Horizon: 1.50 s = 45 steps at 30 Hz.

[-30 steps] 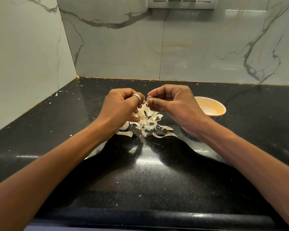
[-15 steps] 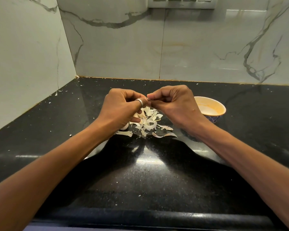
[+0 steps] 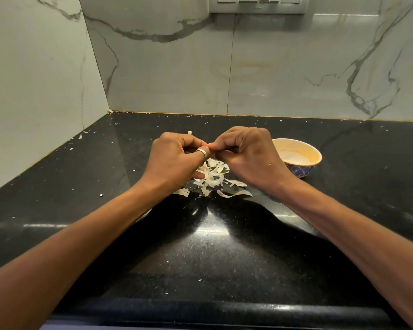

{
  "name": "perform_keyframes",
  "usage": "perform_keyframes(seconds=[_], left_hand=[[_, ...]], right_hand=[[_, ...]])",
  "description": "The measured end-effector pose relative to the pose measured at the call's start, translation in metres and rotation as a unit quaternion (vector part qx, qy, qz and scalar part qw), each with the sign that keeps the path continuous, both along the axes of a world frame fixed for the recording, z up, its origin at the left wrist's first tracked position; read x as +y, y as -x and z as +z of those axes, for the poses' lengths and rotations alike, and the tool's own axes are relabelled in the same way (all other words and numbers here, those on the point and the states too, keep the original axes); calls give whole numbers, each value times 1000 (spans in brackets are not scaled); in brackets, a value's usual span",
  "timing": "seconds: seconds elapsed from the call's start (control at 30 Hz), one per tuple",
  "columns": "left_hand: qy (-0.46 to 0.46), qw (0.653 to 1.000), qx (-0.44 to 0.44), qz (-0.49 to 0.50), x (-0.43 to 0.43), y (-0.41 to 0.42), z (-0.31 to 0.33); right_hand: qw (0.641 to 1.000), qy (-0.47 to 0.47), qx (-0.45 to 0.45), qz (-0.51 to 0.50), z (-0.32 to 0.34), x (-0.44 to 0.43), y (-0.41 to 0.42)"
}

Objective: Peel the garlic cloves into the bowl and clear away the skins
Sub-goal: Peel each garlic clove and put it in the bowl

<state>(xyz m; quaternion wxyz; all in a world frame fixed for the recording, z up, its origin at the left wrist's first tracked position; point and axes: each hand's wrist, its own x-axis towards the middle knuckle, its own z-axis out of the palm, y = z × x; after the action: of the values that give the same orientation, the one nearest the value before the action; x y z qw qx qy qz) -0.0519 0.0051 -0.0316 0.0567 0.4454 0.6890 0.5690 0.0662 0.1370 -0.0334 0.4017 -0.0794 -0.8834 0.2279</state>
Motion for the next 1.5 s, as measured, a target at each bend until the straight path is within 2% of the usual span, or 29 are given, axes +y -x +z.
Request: perform_keyframes(seconds=[0.33, 0.53, 0.7, 0.93, 1.17, 1.37, 1.5], left_hand=[[-9, 999, -47, -3, -1, 1, -1], [-11, 995, -101, -18, 0, 1, 5], [-11, 989, -145, -24, 1, 2, 6], [-15, 985, -171, -15, 2, 6, 6], [-12, 991, -136, -8, -1, 4, 7], [-4, 988, -126, -85, -2, 2, 7], [-31, 986, -129, -97, -2, 1, 7]], right_hand=[[1000, -1, -9, 4, -1, -4, 0], [981, 186, -15, 47, 2, -2, 0], [938, 324, 14, 121, 4, -6, -2], [896, 417, 31, 150, 9, -6, -2], [889, 430, 28, 153, 11, -3, -3], [899, 411, 21, 148, 11, -1, -4], [902, 404, 20, 151, 12, -1, -5]])
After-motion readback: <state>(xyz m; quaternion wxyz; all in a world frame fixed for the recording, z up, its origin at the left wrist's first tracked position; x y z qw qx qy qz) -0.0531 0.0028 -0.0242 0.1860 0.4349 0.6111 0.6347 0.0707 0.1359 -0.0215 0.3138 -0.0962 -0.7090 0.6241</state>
